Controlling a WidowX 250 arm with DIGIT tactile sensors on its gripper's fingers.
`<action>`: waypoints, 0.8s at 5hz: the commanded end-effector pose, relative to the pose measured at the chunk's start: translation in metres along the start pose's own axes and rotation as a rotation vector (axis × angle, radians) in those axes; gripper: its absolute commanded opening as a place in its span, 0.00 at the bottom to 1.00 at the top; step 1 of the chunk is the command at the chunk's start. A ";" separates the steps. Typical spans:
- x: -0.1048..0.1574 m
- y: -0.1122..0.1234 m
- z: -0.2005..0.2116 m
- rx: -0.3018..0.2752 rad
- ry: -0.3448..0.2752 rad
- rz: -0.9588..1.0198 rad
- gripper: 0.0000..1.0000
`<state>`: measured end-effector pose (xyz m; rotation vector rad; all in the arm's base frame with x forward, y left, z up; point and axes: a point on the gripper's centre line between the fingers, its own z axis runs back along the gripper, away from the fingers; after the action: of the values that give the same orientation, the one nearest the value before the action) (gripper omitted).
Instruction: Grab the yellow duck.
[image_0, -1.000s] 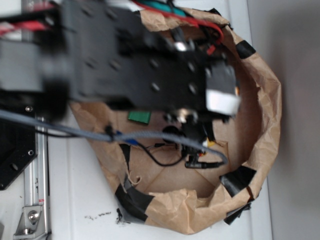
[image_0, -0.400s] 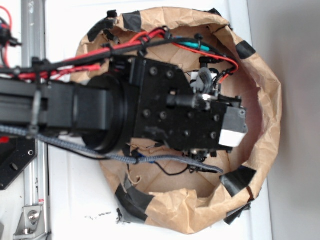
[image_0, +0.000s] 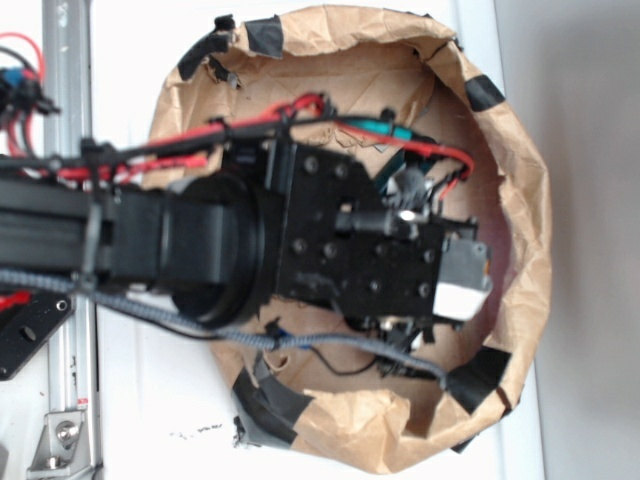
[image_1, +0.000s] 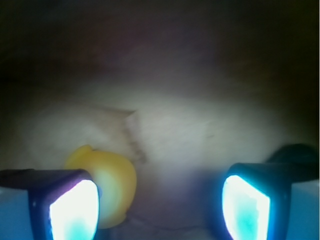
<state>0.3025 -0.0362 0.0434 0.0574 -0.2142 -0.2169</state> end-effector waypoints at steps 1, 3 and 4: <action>-0.003 -0.025 -0.010 -0.016 0.011 -0.063 1.00; 0.001 -0.029 -0.016 -0.020 -0.003 -0.083 1.00; 0.003 -0.030 -0.013 -0.021 -0.008 -0.086 1.00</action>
<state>0.2973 -0.0595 0.0221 0.0474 -0.1871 -0.2935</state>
